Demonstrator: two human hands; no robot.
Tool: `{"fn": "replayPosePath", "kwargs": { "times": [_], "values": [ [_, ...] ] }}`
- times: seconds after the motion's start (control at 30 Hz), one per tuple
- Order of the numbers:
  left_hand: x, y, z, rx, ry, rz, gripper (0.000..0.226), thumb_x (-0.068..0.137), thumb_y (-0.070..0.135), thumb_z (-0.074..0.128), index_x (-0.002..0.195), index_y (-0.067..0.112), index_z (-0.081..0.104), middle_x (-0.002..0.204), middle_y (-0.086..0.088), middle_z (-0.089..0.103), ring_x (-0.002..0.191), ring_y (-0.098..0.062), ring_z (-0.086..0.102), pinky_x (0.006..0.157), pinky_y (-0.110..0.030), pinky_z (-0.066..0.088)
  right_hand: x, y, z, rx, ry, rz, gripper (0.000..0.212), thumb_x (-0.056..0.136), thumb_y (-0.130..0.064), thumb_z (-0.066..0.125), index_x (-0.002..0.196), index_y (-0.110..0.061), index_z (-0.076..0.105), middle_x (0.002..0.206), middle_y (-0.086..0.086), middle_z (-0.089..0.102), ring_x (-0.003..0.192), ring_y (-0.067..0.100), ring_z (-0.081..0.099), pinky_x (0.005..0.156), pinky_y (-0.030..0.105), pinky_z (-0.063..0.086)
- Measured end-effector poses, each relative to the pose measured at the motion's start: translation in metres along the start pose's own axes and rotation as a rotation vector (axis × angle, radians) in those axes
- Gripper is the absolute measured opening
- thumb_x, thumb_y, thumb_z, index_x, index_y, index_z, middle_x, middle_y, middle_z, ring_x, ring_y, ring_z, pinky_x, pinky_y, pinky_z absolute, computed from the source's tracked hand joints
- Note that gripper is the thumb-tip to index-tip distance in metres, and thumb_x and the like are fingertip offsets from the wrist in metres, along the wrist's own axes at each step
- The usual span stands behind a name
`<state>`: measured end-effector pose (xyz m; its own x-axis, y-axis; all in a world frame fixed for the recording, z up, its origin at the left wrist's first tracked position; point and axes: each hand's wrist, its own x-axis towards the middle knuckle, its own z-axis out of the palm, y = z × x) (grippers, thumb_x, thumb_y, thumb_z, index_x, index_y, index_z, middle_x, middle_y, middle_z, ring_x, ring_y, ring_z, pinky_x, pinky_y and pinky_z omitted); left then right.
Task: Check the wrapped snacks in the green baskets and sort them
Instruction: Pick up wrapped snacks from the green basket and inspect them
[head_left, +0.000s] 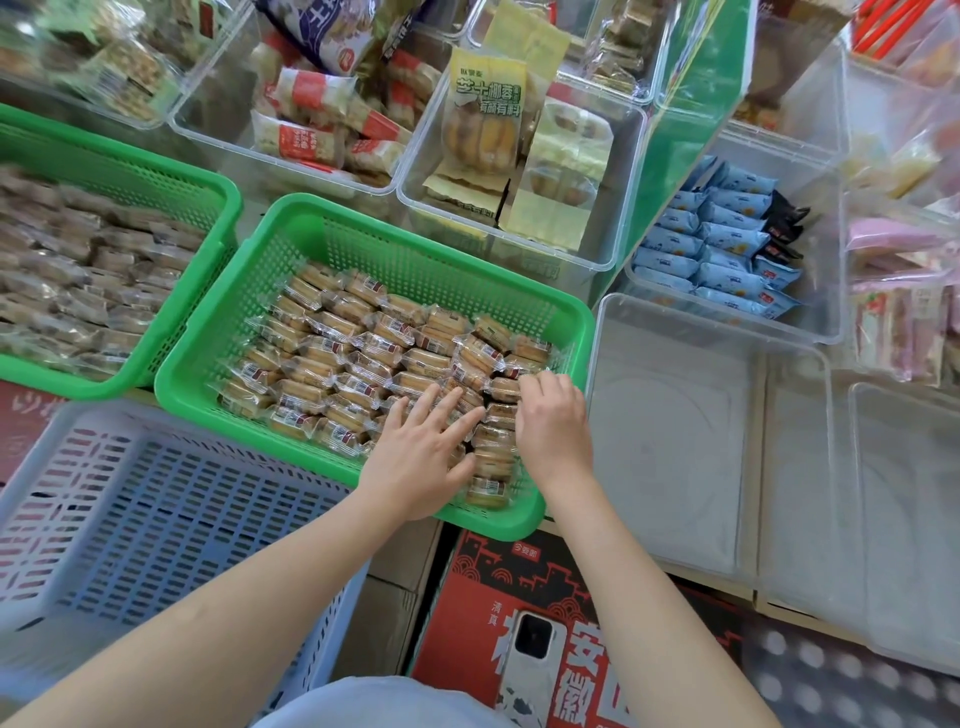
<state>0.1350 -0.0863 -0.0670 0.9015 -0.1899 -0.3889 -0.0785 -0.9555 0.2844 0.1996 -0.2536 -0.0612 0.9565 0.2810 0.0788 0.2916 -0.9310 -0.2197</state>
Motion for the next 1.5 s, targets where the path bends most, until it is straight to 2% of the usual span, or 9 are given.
{"fn": "replayPosePath", "kwargs": {
  "times": [0.3,0.47,0.7,0.8,0.9,1.0,1.23,1.4,1.5],
  "values": [
    [0.001,-0.001,0.001,0.022,-0.018,0.006,0.060,0.102,0.061,0.018,0.159,0.048,0.002,0.170,0.002,-0.005,0.156,-0.024,-0.012,0.125,-0.055,-0.002,0.020,-0.004,0.006,-0.010,-0.101,0.002,0.023,0.067,0.020,0.060,0.074,-0.002,0.062,0.076,0.014,0.059,0.073,0.034,0.055,0.064,0.040,0.045],
    [0.000,-0.001,0.001,0.035,-0.031,0.004,0.060,0.103,0.060,0.018,0.159,0.046,0.003,0.170,0.002,-0.006,0.156,-0.023,-0.013,0.125,-0.055,-0.001,0.020,-0.001,0.002,0.098,-0.135,-0.024,0.021,0.084,0.013,0.053,0.091,-0.005,0.061,0.091,0.011,0.061,0.083,0.029,0.053,0.076,0.037,0.042],
    [-0.002,-0.001,-0.003,-0.039,0.032,-0.004,0.062,0.102,0.058,0.020,0.160,0.037,0.013,0.170,0.002,-0.001,0.156,-0.020,-0.009,0.126,-0.048,-0.003,0.000,-0.002,-0.053,0.371,0.098,0.099,0.010,0.095,0.002,0.057,0.092,-0.006,0.062,0.087,0.004,0.062,0.079,0.018,0.054,0.066,0.021,0.040],
    [-0.014,0.002,-0.013,-0.335,0.205,-0.061,0.063,0.101,0.055,0.022,0.155,0.025,0.035,0.165,-0.002,0.027,0.154,-0.019,0.016,0.126,-0.041,0.010,-0.022,-0.006,-0.081,0.652,0.088,0.375,0.008,0.099,-0.008,0.058,0.095,-0.014,0.059,0.089,-0.003,0.064,0.081,0.014,0.059,0.067,0.008,0.042],
    [-0.037,0.023,-0.036,-0.811,0.286,-0.114,0.041,0.109,0.033,0.039,0.147,0.020,0.046,0.130,-0.002,0.063,0.115,-0.014,0.058,0.091,-0.034,0.049,-0.044,-0.010,-0.085,0.908,0.011,0.615,0.011,0.101,-0.012,0.055,0.094,-0.020,0.059,0.095,0.002,0.068,0.092,0.020,0.066,0.083,0.031,0.057],
    [-0.063,0.050,-0.058,-1.363,0.229,-0.182,0.031,0.104,0.026,0.053,0.135,0.022,0.052,0.108,0.002,0.068,0.085,-0.006,0.071,0.071,-0.030,0.060,-0.065,-0.020,-0.086,1.063,-0.076,0.756,0.010,0.103,-0.014,0.052,0.102,-0.018,0.062,0.103,0.006,0.070,0.099,0.023,0.068,0.092,0.047,0.057],
    [-0.117,0.037,-0.065,-1.835,-0.023,-0.255,0.046,0.080,0.018,0.076,0.124,0.012,0.063,0.114,-0.024,0.071,0.095,-0.040,0.072,0.061,-0.032,0.063,-0.100,-0.053,-0.114,1.029,-0.140,0.533,0.030,0.103,-0.043,0.045,0.100,-0.016,0.058,0.091,0.004,0.067,0.078,0.014,0.062,0.064,0.025,0.051],
    [-0.150,0.033,-0.068,-2.096,-0.126,-0.140,0.035,0.089,0.017,0.061,0.123,0.008,0.062,0.114,-0.017,0.072,0.090,-0.024,0.074,0.071,-0.027,0.062,-0.115,-0.071,-0.131,1.210,-0.135,0.518,0.030,0.106,-0.032,0.044,0.093,-0.008,0.056,0.084,0.005,0.063,0.072,0.011,0.063,0.056,0.020,0.050],
    [-0.165,0.033,-0.068,-2.151,-0.141,-0.114,0.034,0.088,0.017,0.059,0.120,0.008,0.065,0.110,-0.014,0.073,0.087,-0.020,0.073,0.068,-0.024,0.061,-0.125,-0.078,-0.132,1.216,-0.112,0.537,0.033,0.105,-0.036,0.044,0.090,-0.008,0.056,0.082,0.011,0.060,0.071,0.023,0.058,0.063,0.033,0.050]
  ]
}}
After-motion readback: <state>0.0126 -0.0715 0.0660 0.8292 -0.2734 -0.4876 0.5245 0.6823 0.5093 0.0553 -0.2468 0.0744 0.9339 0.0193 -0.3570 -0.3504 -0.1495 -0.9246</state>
